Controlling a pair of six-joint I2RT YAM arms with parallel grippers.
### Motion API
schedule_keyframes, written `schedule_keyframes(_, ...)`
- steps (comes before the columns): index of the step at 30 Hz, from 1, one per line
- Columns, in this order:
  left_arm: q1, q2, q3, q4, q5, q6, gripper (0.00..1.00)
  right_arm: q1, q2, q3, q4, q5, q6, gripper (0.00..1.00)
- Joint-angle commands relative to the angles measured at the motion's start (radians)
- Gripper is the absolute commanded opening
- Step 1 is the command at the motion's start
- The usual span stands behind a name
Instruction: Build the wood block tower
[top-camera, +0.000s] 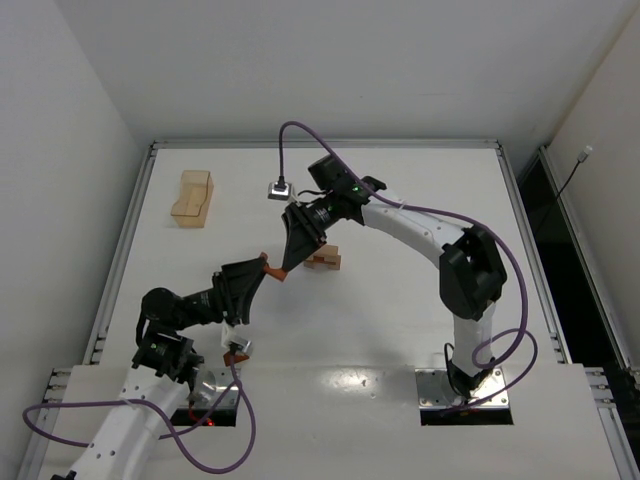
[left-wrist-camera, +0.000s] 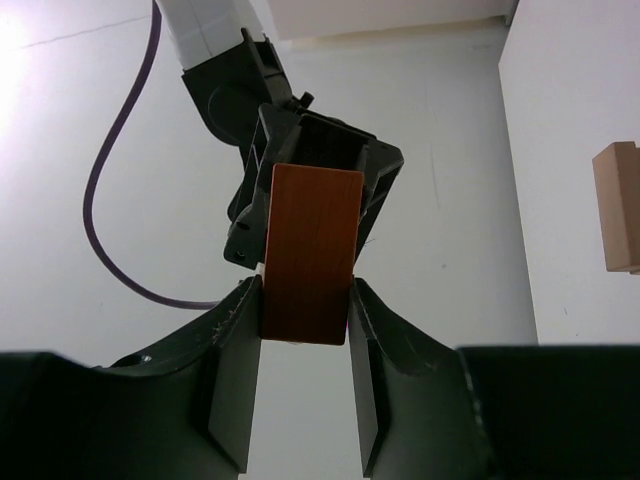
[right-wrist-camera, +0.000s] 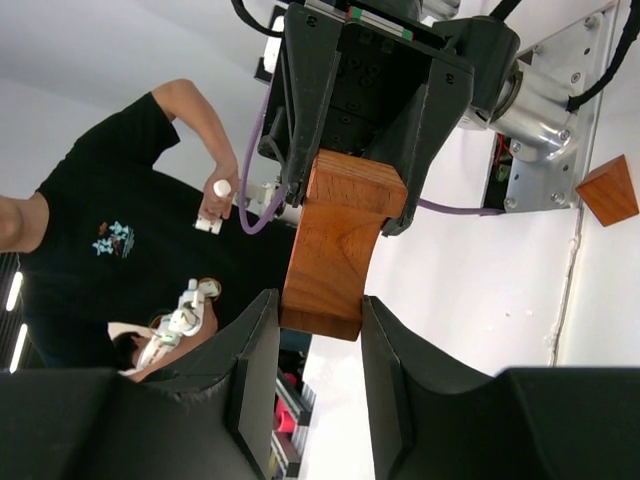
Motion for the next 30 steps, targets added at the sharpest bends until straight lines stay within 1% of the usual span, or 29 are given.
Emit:
schedule_keyframes(1,-0.005,-0.018,0.009,0.020,0.051,-0.041,0.00,0.020,0.006,0.040,0.105,-0.123,0.043,0.21)
schedule_keyframes(3,-0.005,-0.028,0.009,-0.003,0.051,-0.050,0.00,0.020,0.006,0.040,0.124,-0.112,0.054,0.38)
schedule_keyframes(6,-0.005,-0.051,0.035,-0.060,0.051,-0.063,0.00,0.001,-0.006,0.029,0.136,-0.086,0.054,0.50)
schedule_keyframes(7,-0.005,-0.051,0.046,-0.080,0.051,-0.063,0.00,-0.012,-0.020,0.018,0.148,-0.076,0.054,0.52)
schedule_keyframes(8,-0.005,-0.066,0.066,-0.129,0.051,-0.073,0.00,-0.013,-0.040,0.018,0.148,-0.060,0.054,0.52)
schedule_keyframes(11,-0.005,-0.081,0.117,-0.241,0.073,-0.073,0.00,-0.065,-0.075,-0.003,0.168,-0.011,0.044,0.53)
schedule_keyframes(12,-0.005,-0.081,0.159,-0.315,0.074,-0.073,0.00,-0.080,-0.086,-0.003,0.168,0.000,0.044,0.53)
schedule_keyframes(13,-0.005,-0.065,0.184,-0.353,0.074,-0.073,0.00,-0.115,-0.104,-0.003,0.168,0.013,0.034,0.53)
schedule_keyframes(14,-0.005,-0.048,0.212,-0.444,0.074,-0.073,0.00,-0.135,-0.113,-0.003,0.159,0.042,0.023,0.53)
schedule_keyframes(16,-0.005,0.027,0.307,-0.529,0.074,-0.073,0.00,-0.198,-0.138,-0.003,0.144,0.062,-0.009,0.53)
schedule_keyframes(17,-0.005,0.058,0.378,-0.602,0.074,-0.073,0.00,-0.218,-0.138,-0.003,0.107,0.082,-0.027,0.53)
schedule_keyframes(18,-0.005,0.092,0.415,-0.626,0.074,-0.096,0.00,-0.239,-0.153,-0.003,0.089,0.083,-0.066,0.53)
schedule_keyframes(19,-0.005,0.165,0.452,-0.646,0.064,-0.118,0.00,-0.279,-0.153,-0.003,0.075,0.092,-0.078,0.53)
schedule_keyframes(20,-0.005,0.205,0.489,-0.666,0.064,-0.138,0.00,-0.301,-0.168,-0.003,0.065,0.092,-0.078,0.53)
schedule_keyframes(21,-0.005,0.243,0.562,-0.692,0.048,-0.165,0.00,-0.322,-0.184,-0.003,0.053,0.092,-0.090,0.53)
schedule_keyframes(22,-0.005,0.321,0.600,-0.701,0.022,-0.237,0.00,-0.342,-0.184,0.006,0.044,0.092,-0.106,0.53)
schedule_keyframes(23,-0.005,0.360,0.638,-0.712,0.006,-0.274,0.00,-0.382,-0.199,0.006,0.030,0.092,-0.106,0.53)
schedule_keyframes(24,-0.005,0.398,0.714,-0.712,-0.008,-0.323,0.00,-0.402,-0.213,0.006,0.030,0.092,-0.106,0.53)
schedule_keyframes(25,-0.015,0.438,0.756,-0.723,-0.023,-0.419,0.00,-0.419,-0.213,0.006,0.030,0.092,-0.116,0.53)
schedule_keyframes(26,-0.015,0.477,0.797,-0.735,-0.053,-0.458,0.00,-0.451,-0.228,0.006,0.013,0.092,-0.127,0.53)
schedule_keyframes(27,-0.030,0.554,0.840,-0.796,-0.070,-0.483,0.00,-0.465,-0.238,0.006,0.001,0.092,-0.127,0.53)
schedule_keyframes(28,-0.054,0.593,0.933,-0.828,-0.086,-0.515,0.00,-0.477,-0.254,-0.003,-0.008,0.092,-0.141,0.53)
schedule_keyframes(29,-0.070,0.631,0.983,-0.866,-0.118,-0.533,0.00,-0.499,-0.264,-0.003,-0.023,0.092,-0.153,0.53)
schedule_keyframes(30,-0.087,0.706,1.032,-0.900,-0.135,-0.561,0.00,-0.510,-0.273,-0.003,-0.056,0.104,-0.167,0.53)
